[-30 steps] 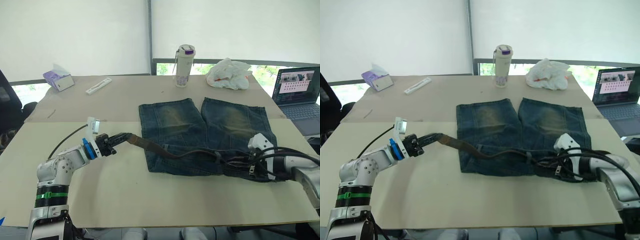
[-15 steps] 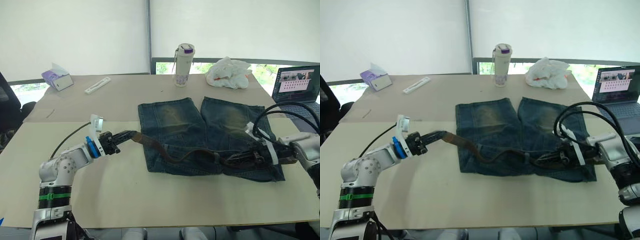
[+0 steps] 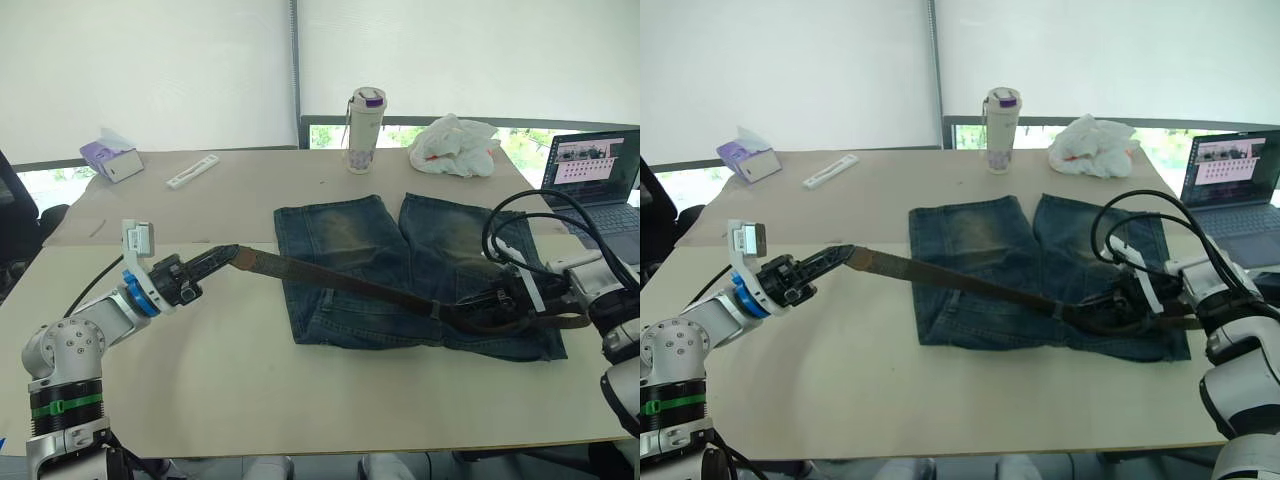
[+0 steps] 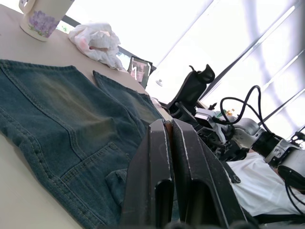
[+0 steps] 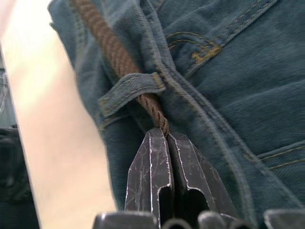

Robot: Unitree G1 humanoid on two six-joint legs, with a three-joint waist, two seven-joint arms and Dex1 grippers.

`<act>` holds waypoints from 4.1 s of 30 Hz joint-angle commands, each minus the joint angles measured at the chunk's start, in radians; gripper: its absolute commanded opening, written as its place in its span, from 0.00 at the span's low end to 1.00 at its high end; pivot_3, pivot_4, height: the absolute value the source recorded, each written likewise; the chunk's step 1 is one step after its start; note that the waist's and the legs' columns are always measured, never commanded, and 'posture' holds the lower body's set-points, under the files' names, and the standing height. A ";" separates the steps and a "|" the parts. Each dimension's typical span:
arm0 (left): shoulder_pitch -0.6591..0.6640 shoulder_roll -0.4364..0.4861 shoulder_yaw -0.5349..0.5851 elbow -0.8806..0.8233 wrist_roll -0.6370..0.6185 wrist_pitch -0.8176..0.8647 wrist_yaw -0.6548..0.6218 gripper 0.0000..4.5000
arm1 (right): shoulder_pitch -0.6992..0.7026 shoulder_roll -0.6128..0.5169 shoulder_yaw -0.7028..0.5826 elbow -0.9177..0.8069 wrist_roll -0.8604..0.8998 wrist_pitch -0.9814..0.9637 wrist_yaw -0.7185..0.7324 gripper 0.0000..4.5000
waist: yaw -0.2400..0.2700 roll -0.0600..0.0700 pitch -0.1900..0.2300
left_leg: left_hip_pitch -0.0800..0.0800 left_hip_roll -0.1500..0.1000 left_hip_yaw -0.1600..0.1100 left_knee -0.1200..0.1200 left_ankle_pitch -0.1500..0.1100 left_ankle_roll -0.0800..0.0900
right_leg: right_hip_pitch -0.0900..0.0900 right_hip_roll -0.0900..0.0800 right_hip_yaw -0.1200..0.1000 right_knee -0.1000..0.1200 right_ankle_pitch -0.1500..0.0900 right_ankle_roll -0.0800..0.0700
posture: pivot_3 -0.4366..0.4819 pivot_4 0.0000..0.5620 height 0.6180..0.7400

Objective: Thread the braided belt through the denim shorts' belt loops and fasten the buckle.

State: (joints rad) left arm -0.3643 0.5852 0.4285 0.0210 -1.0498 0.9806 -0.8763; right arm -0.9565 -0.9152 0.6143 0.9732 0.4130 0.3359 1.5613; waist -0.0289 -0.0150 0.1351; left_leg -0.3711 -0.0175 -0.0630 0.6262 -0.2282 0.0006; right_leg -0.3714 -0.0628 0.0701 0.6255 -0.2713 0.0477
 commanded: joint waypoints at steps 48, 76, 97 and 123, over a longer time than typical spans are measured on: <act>0.047 0.026 -0.035 0.096 0.073 -0.062 -0.064 0.00 | 0.916 0.395 -0.812 -1.175 0.034 -0.082 -0.782 0.01 | 0.009 0.001 0.000 | 0.001 -0.001 0.002 -0.002 0.000 -0.001 | 0.000 -0.007 -0.001 0.000 0.000 0.001 | 0.48 0.27 1.00; 0.093 0.033 -0.002 -0.015 0.002 0.000 -0.072 0.00 | 1.016 0.274 -0.810 -1.202 0.010 0.046 -0.767 0.01 | 0.016 -0.003 -0.002 | 0.002 -0.002 0.001 -0.003 0.000 -0.001 | 0.002 -0.009 -0.002 -0.001 -0.001 0.001 | 0.48 0.27 1.00; 0.036 -0.185 -0.045 -0.188 -0.256 0.058 0.246 0.00 | 0.923 0.603 -0.617 -1.544 0.478 0.439 -1.087 0.81 | 0.016 -0.003 0.000 | -0.001 -0.002 0.000 -0.003 0.000 -0.001 | 0.000 -0.011 -0.002 -0.001 -0.001 0.002 | 0.48 0.27 1.00; 0.065 -0.263 -0.178 -0.164 -0.166 -0.017 0.274 0.00 | 0.843 0.739 -0.705 -1.493 0.689 0.408 -1.262 0.00 | 0.011 -0.003 0.000 | 0.000 -0.001 0.001 -0.003 0.000 -0.001 | -0.001 -0.006 -0.001 -0.001 -0.001 0.002 | 0.48 0.27 1.00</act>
State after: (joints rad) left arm -0.2924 0.3242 0.2601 -0.1397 -1.2228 0.9772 -0.5883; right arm -0.1008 -0.1742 -0.0764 -0.4999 1.0845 0.7665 0.2997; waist -0.0179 -0.0179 0.1353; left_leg -0.3713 -0.0187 -0.0624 0.6231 -0.2285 -0.0002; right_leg -0.3722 -0.0688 0.0687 0.6244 -0.2726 0.0493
